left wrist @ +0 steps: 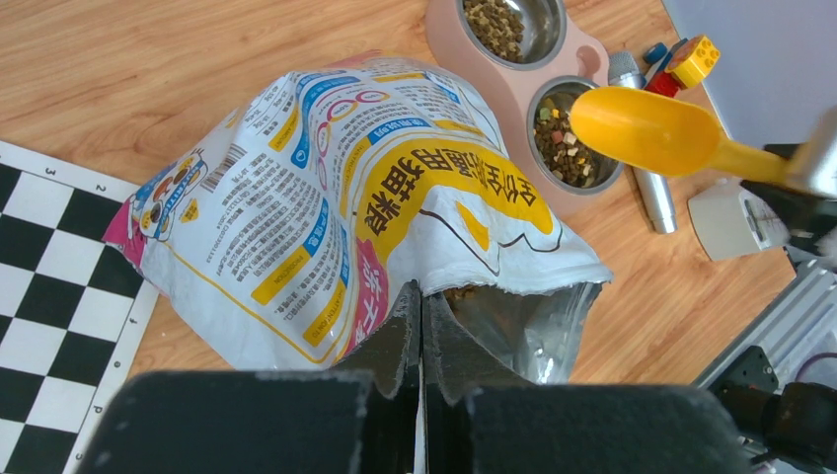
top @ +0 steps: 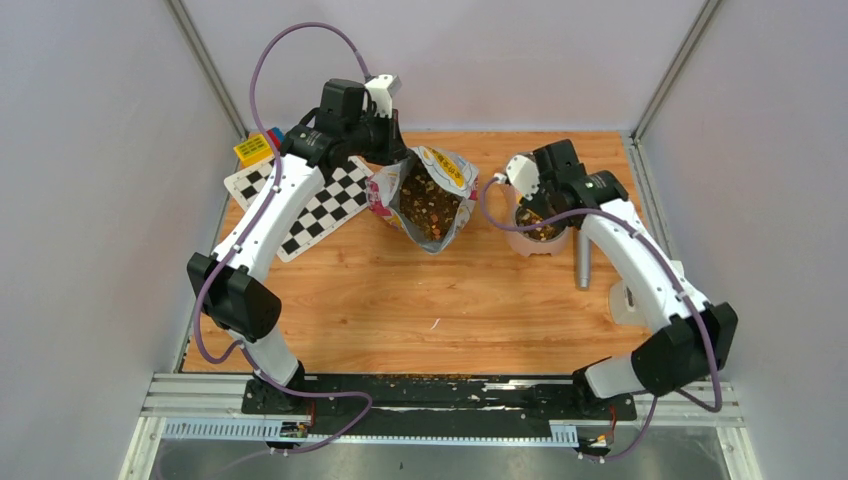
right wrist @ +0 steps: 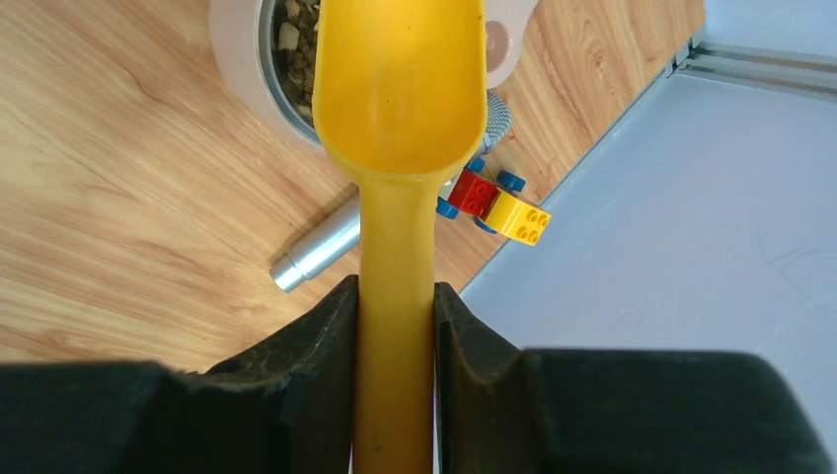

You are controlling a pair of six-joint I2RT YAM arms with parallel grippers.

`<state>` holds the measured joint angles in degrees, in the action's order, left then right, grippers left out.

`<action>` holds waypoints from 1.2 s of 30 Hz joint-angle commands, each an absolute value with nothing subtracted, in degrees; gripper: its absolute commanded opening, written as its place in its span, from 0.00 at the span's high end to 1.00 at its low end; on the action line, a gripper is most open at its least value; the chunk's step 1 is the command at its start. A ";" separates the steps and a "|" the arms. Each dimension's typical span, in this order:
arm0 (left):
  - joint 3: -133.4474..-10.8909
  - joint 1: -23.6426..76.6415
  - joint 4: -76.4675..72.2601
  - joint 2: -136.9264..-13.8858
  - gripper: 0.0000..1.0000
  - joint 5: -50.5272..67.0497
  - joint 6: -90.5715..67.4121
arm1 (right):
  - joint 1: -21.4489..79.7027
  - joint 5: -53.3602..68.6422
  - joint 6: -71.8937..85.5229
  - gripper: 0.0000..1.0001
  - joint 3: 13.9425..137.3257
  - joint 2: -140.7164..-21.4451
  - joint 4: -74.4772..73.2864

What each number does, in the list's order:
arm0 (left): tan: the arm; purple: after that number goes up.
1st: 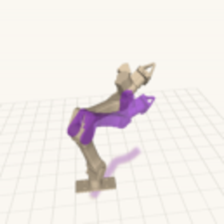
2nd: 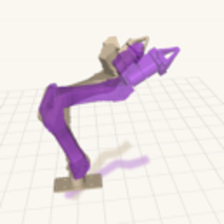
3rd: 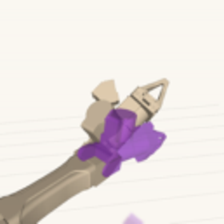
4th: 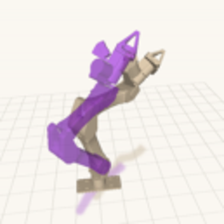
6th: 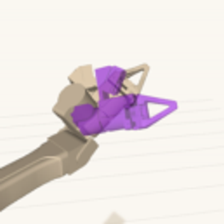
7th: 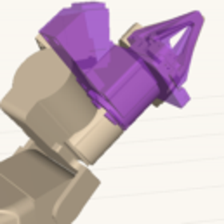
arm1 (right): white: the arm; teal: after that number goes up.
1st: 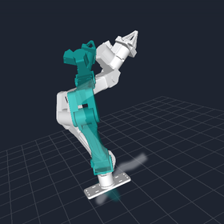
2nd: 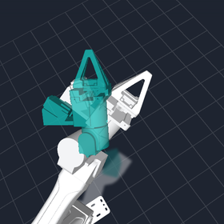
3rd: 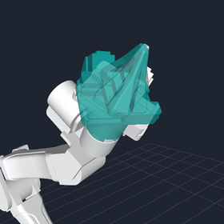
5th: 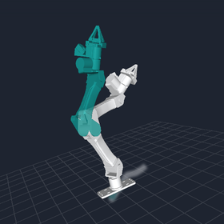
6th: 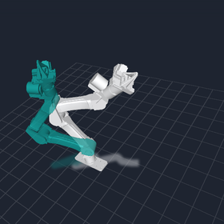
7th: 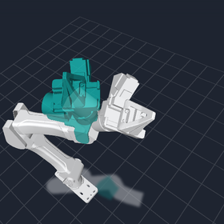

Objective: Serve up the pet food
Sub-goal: Pour the pet food into the pet food bowl, then collect the pet food from the pet food bag.

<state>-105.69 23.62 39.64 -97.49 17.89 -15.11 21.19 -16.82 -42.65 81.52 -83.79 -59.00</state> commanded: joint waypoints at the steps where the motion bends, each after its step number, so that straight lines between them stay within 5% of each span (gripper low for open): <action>1: -108.18 23.12 33.83 -95.35 1.00 19.21 -15.77 | 20.85 -11.56 -34.38 1.00 84.59 -74.82 -56.47; 7: -109.37 23.16 34.39 -96.82 1.00 19.61 -15.98 | 20.90 -3.08 -29.09 1.00 89.55 -64.70 -57.11; 13: -108.78 23.12 34.36 -97.52 1.00 19.31 -15.56 | 20.86 17.80 -24.71 1.00 94.87 -58.20 -61.66; 21: -108.25 23.14 34.23 -98.12 1.00 18.64 -15.02 | 20.93 39.34 -25.38 1.00 86.67 -52.85 -61.91; 36: -105.67 23.16 32.18 -98.19 1.00 22.18 -14.38 | 31.72 29.37 -12.56 1.00 85.01 -64.54 -57.39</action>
<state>-105.69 23.49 37.85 -98.41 19.84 -15.00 27.81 33.19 -20.05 84.03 -63.86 -62.35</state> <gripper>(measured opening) 0.006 0.290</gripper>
